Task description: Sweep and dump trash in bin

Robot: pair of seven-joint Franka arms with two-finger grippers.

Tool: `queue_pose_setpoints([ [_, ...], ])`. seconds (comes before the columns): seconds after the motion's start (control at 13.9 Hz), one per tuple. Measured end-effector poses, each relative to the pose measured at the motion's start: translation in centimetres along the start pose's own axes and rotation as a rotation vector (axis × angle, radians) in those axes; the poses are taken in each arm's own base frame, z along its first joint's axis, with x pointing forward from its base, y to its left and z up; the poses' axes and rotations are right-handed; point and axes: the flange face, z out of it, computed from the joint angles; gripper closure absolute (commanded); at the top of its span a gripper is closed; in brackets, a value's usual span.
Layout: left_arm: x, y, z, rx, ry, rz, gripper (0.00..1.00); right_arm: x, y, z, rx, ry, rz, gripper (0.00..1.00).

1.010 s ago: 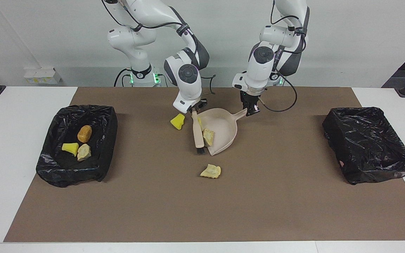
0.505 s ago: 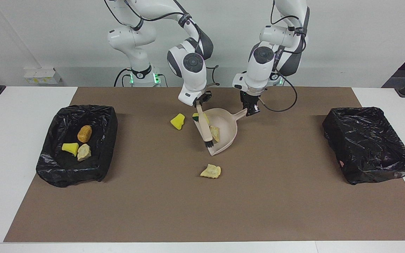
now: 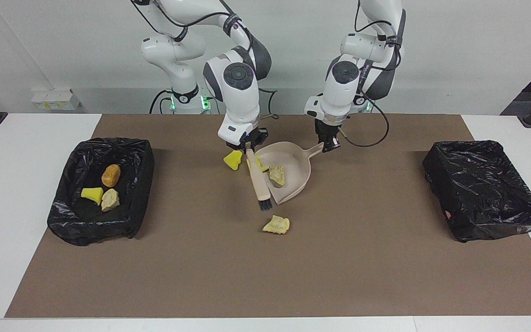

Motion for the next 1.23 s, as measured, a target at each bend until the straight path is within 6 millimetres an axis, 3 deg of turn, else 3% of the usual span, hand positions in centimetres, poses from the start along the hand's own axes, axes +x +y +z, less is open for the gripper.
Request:
queue_pose_setpoints([
  [0.22,0.0,0.0,0.0,0.002,0.002,0.082,1.00,7.2,3.2,0.6,-0.058,0.060,-0.037,1.00],
  [0.36,0.0,0.0,0.0,0.002,0.001,0.098,1.00,11.5,3.3,3.1,-0.084,0.075,-0.076,1.00],
  [0.5,0.0,0.0,0.0,0.001,0.001,0.098,1.00,14.0,2.3,6.1,-0.159,0.078,-0.177,1.00],
  [0.65,0.0,0.0,0.1,0.001,0.001,0.098,1.00,14.5,1.1,8.4,-0.226,0.038,-0.313,1.00],
  [0.72,0.0,0.0,0.1,0.001,0.001,0.098,1.00,14.1,0.9,8.6,-0.271,-0.008,-0.399,1.00],
  [1.23,-0.5,-0.4,0.4,-0.012,-0.008,-0.116,1.00,12.1,3.0,7.3,-0.477,-0.299,-1.012,1.00],
])
